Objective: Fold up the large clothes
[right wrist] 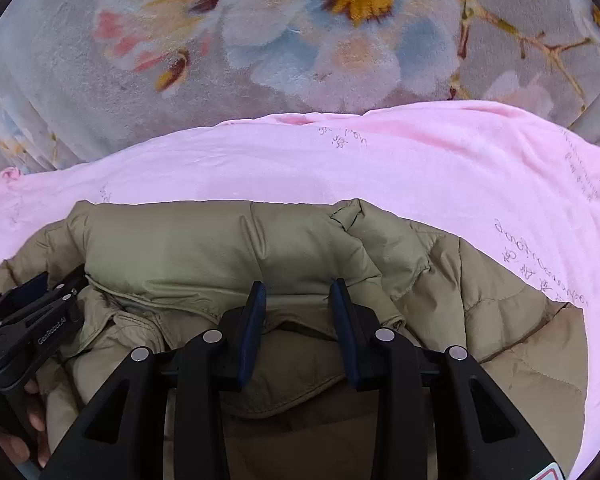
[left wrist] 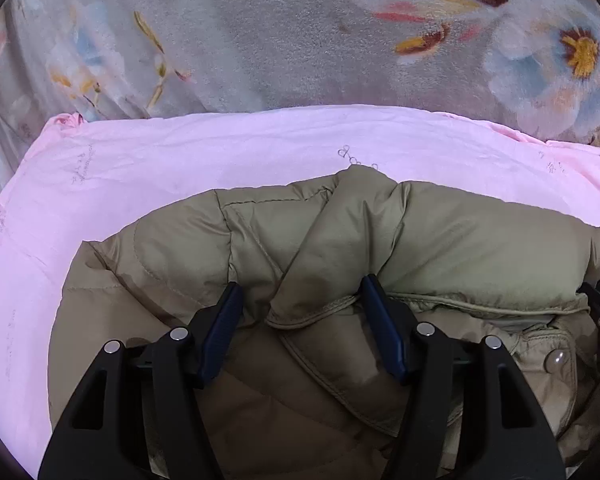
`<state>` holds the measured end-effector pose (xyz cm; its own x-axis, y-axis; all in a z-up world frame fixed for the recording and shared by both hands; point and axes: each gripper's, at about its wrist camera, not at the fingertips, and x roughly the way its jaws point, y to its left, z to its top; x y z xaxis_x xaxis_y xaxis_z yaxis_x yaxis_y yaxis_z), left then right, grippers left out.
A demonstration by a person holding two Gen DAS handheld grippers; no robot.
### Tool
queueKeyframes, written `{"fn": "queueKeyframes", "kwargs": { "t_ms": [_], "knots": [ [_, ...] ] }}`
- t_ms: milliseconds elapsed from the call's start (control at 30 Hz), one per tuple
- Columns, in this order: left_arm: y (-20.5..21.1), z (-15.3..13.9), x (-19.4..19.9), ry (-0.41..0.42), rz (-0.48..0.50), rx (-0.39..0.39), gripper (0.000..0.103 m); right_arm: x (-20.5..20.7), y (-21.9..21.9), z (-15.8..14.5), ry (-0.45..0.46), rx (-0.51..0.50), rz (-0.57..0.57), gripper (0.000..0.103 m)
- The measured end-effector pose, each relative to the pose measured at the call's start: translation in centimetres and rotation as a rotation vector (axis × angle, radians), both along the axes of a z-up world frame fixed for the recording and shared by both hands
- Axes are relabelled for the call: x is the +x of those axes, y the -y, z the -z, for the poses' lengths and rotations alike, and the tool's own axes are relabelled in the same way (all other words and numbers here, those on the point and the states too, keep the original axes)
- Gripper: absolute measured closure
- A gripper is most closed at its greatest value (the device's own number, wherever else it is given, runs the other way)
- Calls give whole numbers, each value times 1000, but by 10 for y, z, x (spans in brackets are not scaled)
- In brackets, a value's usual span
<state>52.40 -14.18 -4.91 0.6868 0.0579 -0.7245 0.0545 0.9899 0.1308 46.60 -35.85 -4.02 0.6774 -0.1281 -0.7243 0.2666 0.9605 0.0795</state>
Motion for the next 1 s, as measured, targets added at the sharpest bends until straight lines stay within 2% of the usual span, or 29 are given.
{"fn": "queueKeyframes", "kwargs": {
  "t_ms": [200,1000],
  "knots": [
    [4,2,-3,21,-4,20,43,2,-11,1,4,-87,16,72],
    [6,1,-6,34,-8,46,43,3,-11,2,12,-89,18,71]
  ]
}}
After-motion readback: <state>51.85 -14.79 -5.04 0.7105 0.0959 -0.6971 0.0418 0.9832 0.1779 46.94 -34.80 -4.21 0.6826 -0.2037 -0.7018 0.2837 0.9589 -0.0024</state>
